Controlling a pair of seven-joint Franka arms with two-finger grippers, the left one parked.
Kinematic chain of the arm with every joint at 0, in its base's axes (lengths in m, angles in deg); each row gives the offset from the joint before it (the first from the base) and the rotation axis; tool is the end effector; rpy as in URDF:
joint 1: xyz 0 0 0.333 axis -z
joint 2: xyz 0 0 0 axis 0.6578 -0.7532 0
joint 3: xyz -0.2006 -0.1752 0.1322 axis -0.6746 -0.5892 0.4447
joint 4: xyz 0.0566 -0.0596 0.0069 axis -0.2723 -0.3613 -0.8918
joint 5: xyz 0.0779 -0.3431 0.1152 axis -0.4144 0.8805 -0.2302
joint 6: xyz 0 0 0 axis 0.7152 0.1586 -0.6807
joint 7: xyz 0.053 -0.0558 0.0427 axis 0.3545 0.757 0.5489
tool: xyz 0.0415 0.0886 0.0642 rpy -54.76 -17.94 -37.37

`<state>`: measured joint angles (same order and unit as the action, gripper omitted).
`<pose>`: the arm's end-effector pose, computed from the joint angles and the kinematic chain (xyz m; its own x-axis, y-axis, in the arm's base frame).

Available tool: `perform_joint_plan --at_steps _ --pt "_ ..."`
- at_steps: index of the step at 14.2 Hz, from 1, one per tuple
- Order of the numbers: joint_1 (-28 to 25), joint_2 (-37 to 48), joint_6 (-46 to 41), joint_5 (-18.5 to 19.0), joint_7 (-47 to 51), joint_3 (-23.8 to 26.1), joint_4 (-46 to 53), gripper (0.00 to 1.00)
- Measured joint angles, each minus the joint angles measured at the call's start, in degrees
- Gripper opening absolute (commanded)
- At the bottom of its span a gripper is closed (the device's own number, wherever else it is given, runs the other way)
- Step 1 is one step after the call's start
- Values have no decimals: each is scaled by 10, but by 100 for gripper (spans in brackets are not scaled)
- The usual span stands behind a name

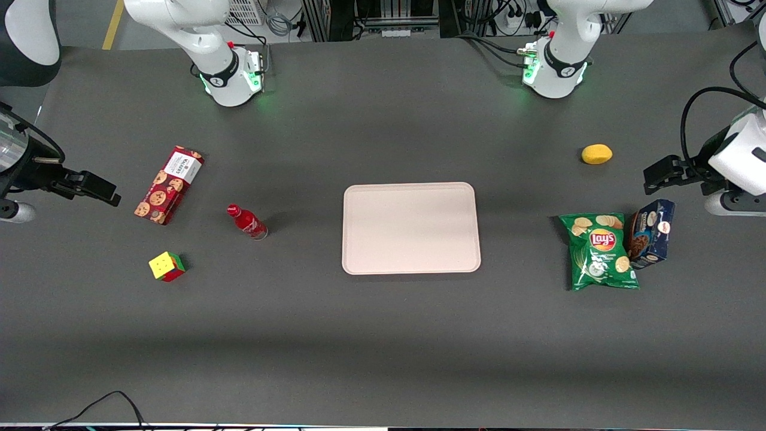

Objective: Place coke bottle on tray

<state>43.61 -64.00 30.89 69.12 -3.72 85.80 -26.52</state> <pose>0.5422 -0.0126 0.5522 0.9799 -0.1992 0.0132 -0.1991 -0.9800 -0.0042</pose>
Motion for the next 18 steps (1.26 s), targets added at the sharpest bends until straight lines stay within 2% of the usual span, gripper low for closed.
perform_joint_plan --at_steps 18 --pt "2 -3 -4 0 -18 -2 1 100"
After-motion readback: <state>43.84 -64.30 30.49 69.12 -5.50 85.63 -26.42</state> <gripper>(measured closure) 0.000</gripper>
